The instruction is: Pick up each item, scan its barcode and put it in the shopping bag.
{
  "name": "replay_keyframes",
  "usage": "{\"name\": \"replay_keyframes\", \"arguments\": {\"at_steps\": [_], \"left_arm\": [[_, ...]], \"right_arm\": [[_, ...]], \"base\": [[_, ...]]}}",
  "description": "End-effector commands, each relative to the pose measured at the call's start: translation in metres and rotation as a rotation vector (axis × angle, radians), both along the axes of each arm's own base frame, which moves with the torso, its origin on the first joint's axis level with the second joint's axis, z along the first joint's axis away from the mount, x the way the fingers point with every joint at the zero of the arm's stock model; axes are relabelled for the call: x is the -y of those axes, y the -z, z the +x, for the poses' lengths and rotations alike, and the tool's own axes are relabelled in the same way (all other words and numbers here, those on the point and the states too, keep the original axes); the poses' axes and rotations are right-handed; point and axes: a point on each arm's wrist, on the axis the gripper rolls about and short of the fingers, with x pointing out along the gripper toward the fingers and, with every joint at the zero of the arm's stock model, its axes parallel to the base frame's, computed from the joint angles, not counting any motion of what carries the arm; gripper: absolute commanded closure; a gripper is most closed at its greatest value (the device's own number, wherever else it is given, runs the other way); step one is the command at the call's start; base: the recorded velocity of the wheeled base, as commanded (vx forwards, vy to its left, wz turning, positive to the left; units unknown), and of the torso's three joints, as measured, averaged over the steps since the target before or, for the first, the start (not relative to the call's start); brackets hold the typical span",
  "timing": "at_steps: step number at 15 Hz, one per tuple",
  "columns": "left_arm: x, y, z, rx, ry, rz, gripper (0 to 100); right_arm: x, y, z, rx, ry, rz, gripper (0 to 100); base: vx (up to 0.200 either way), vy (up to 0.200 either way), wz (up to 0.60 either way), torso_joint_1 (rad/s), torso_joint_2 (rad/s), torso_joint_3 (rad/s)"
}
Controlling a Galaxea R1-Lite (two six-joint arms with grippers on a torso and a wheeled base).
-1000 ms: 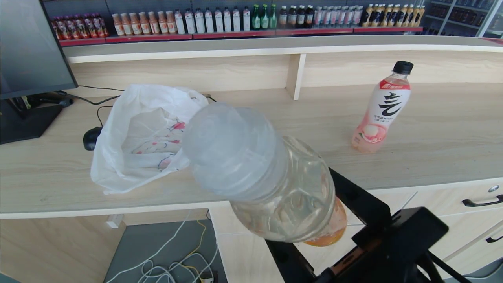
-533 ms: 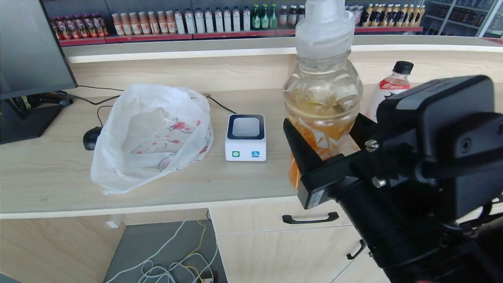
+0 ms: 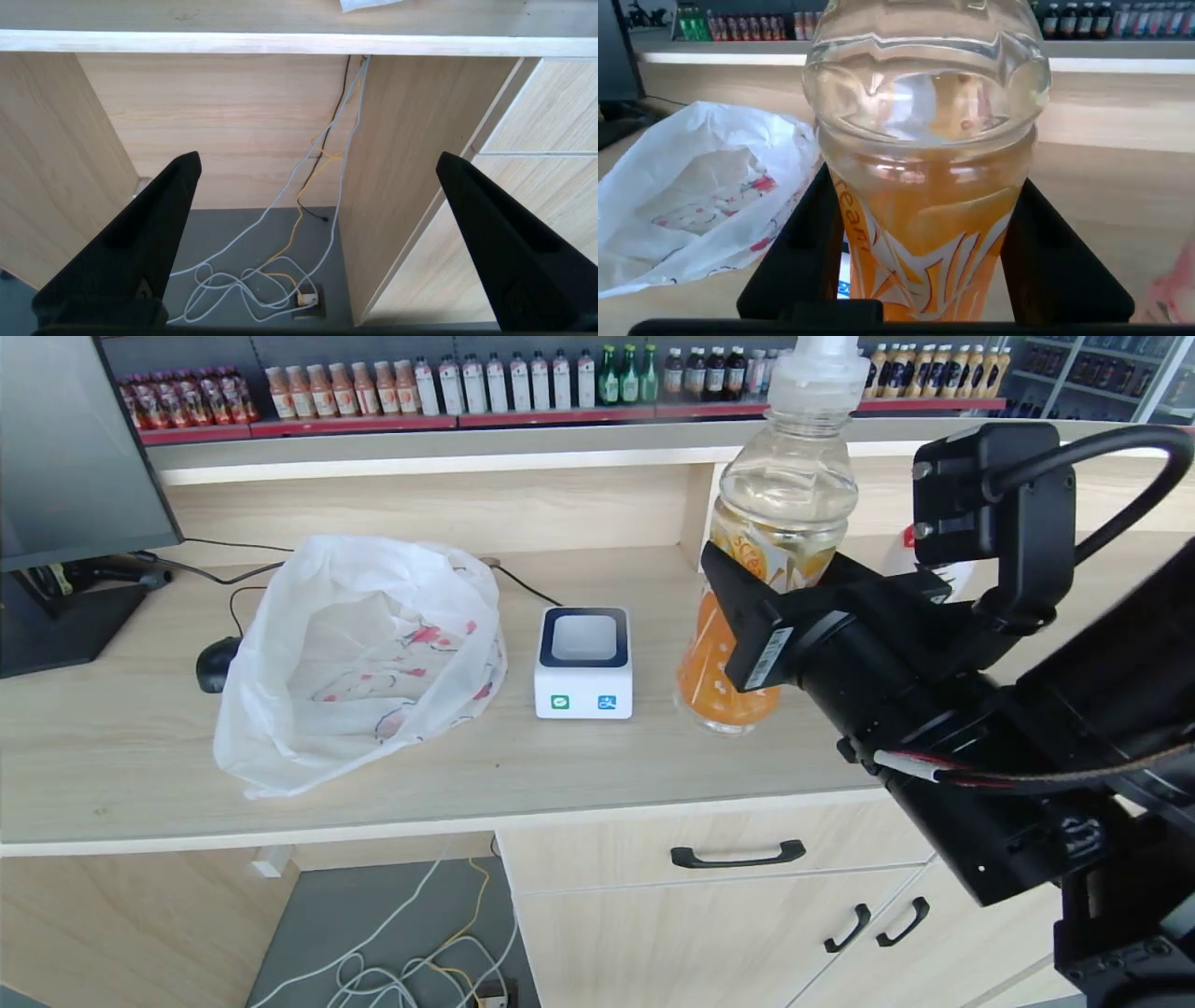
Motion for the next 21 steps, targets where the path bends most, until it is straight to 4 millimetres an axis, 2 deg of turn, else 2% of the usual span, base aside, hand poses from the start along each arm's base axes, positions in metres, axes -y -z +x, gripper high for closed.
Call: {"name": "replay_keyframes", "arguments": {"at_steps": [1, 3, 4, 6, 9, 10, 12, 14, 19, 21], "left_arm": [[0.0, 0.0, 0.0, -0.001, 0.0, 0.0, 0], [0.0, 0.0, 0.0, -0.001, 0.0, 0.001, 0], [0.0, 0.0, 0.0, -0.001, 0.0, 0.001, 0], [0.0, 0.0, 0.0, -0.001, 0.0, 0.0, 0], [0.0, 0.0, 0.0, -0.001, 0.0, -0.005, 0], [0.0, 0.0, 0.0, 0.001, 0.0, -0.005, 0], [0.0, 0.0, 0.0, 0.001, 0.0, -0.005, 0], [0.0, 0.0, 0.0, -0.001, 0.0, -0.005, 0], [0.0, 0.0, 0.0, 0.001, -0.003, -0.034, 0], [0.0, 0.0, 0.0, 0.001, -0.003, -0.034, 0]], "right_arm": [[0.014, 0.0, 0.016, 0.018, -0.026, -0.003, 100], [0.034, 0.005, 0.033, 0.004, -0.023, 0.019, 100], [0.042, 0.019, 0.036, -0.044, -0.011, 0.011, 100], [0.048, 0.028, 0.034, -0.096, -0.032, 0.071, 100], [0.045, 0.029, 0.034, -0.111, -0.064, 0.106, 100], [0.046, 0.03, 0.028, -0.119, -0.077, 0.123, 100], [0.064, 0.037, 0.023, -0.1, -0.033, 0.099, 100], [0.071, 0.03, 0.026, -0.051, -0.031, 0.092, 100], [0.076, 0.038, 0.018, -0.047, -0.039, 0.047, 100], [0.078, 0.035, 0.015, -0.029, -0.049, 0.053, 100]], "base": [[0.0, 0.0, 0.0, 0.0, 0.0, 0.0], [0.0, 0.0, 0.0, 0.0, 0.0, 0.0], [0.0, 0.0, 0.0, 0.0, 0.0, 0.0], [0.0, 0.0, 0.0, 0.0, 0.0, 0.0], [0.0, 0.0, 0.0, 0.0, 0.0, 0.0], [0.0, 0.0, 0.0, 0.0, 0.0, 0.0], [0.0, 0.0, 0.0, 0.0, 0.0, 0.0], [0.0, 0.0, 0.0, 0.0, 0.0, 0.0], [0.0, 0.2, 0.0, 0.003, 0.0, 0.002], [0.0, 0.2, 0.0, -0.002, 0.0, 0.002]]}}
